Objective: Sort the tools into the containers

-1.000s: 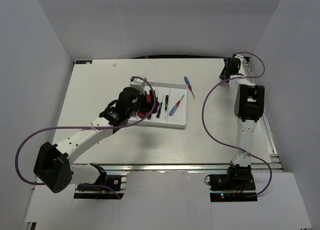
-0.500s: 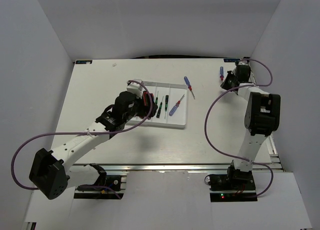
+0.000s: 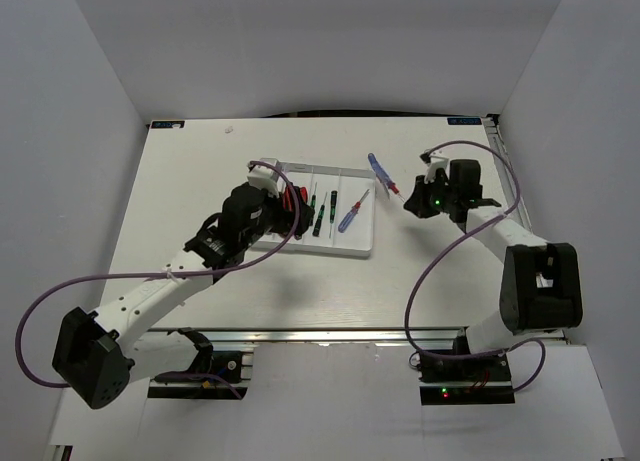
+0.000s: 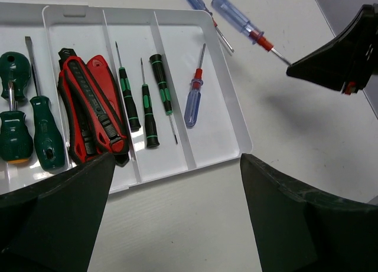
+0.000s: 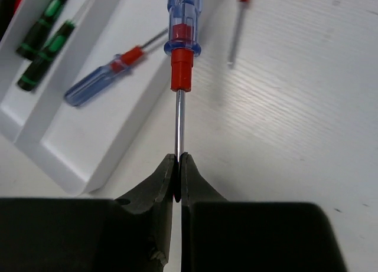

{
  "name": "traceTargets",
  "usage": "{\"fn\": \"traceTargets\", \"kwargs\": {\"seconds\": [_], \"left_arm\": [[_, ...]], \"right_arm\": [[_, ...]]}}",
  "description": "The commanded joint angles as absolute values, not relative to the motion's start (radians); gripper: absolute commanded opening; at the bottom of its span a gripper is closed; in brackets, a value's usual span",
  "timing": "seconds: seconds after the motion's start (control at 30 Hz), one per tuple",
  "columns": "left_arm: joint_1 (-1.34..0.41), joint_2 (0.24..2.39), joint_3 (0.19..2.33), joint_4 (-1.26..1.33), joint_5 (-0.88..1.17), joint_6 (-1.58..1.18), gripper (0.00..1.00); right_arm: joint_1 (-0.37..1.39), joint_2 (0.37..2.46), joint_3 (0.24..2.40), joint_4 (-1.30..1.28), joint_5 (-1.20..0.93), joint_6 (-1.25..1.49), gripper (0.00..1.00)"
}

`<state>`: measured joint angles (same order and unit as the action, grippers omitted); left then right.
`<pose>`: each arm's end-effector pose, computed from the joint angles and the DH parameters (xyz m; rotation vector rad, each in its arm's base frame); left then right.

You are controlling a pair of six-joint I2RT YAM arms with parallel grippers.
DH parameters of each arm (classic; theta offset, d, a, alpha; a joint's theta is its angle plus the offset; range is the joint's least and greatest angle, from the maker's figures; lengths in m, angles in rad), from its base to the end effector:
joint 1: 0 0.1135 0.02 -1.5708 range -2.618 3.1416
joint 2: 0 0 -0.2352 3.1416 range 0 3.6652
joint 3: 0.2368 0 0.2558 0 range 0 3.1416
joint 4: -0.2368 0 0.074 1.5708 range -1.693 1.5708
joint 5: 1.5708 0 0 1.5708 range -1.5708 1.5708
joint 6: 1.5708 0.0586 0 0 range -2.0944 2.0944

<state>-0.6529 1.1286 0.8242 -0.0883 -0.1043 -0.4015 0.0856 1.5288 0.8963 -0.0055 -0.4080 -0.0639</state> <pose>0.2394 -0.1754 0.2582 0.1822 1.9999 -0.5842 0.3455 0.0530 0.1738 -0.3881 2.1511 0.4616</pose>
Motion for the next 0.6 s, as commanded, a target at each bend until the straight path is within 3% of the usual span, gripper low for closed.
{"fn": "traceTargets", "kwargs": {"seconds": [0.0, 0.23, 0.57], "left_arm": [[-0.657, 1.075, 0.813, -0.072, -0.112, -0.403, 0.98], [-0.657, 1.013, 0.787, -0.089, -0.123, -0.422, 0.98], [-0.657, 0.936, 0.733, -0.095, -0.133, -0.462, 0.98]], "right_arm": [[0.184, 1.459, 0.859, 0.035, -0.448, -0.092, 0.0], [0.327, 1.459, 0.828, 0.069, -0.37, 0.052, 0.0], [0.334, 1.491, 0.839, 0.089, -0.333, 0.173, 0.0]]}}
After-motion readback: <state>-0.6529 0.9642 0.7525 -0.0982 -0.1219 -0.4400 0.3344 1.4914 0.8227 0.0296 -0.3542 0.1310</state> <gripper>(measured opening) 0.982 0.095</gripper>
